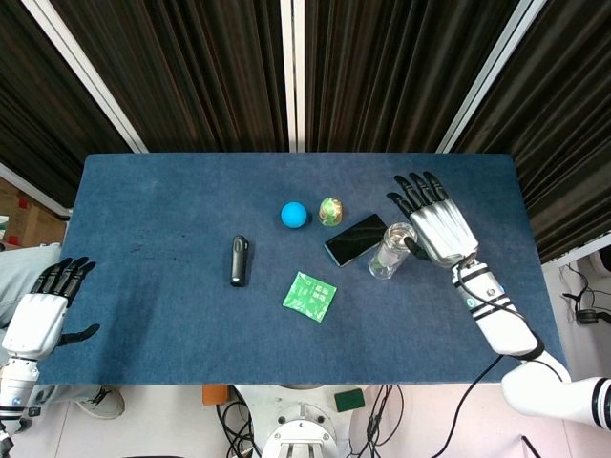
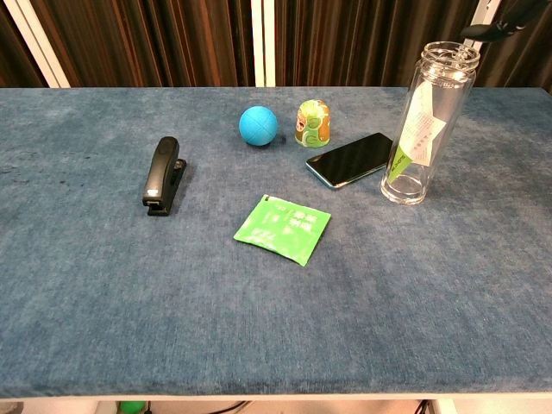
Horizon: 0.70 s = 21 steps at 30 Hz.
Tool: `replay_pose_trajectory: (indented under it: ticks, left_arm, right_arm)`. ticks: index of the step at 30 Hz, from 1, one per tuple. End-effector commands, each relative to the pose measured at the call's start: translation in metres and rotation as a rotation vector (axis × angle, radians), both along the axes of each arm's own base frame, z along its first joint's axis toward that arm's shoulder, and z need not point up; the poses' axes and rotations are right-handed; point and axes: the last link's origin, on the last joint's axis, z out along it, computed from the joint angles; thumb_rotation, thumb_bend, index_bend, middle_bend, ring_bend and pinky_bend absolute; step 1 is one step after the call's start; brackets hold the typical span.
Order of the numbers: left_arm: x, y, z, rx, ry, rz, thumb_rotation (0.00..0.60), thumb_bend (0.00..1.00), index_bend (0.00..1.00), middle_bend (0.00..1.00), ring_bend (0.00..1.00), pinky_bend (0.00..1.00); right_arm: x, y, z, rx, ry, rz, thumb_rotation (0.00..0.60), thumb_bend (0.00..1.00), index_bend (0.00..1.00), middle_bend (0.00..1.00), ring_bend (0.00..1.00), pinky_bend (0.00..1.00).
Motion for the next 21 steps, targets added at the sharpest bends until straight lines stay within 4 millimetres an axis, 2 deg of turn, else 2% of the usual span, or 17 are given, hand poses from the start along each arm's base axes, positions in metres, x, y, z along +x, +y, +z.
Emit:
replay_pose_trajectory:
  ticks: [1, 9, 14, 21]
  left_arm:
    - [0.0, 0.0, 0.0, 0.001, -0.001, -0.001, 0.6, 0.03, 0.1, 0.08, 0.05, 0.12]
    - [0.001, 0.0, -0.003, -0.007, 0.0, -0.003, 0.6, 0.03, 0.1, 0.08, 0.05, 0.12]
    - [0.002, 0.0, -0.005, -0.012, 0.0, -0.006, 0.6, 0.03, 0.1, 0.08, 0.05, 0.12]
    - [0.001, -0.001, -0.005, -0.011, 0.001, -0.001, 0.6, 0.03, 0.1, 0.08, 0.05, 0.12]
  right_arm:
    - [0.0, 0.004, 0.006, -0.007, -0.023, 0.006, 0.6, 0.3, 0.16, 0.01, 0.0, 0.0]
    - [-0.011, 0.019, 0.017, 0.014, -0.065, 0.022, 0.6, 0.29, 0.16, 0.01, 0.0, 0.0]
    - [-0.024, 0.025, 0.016, 0.05, 0.024, 0.06, 0.6, 0.29, 0.17, 0.0, 0.0, 0.0]
    - [-0.034, 0.031, 0.007, 0.06, 0.097, 0.07, 0.6, 0.28, 0.28, 0.0, 0.0, 0.0]
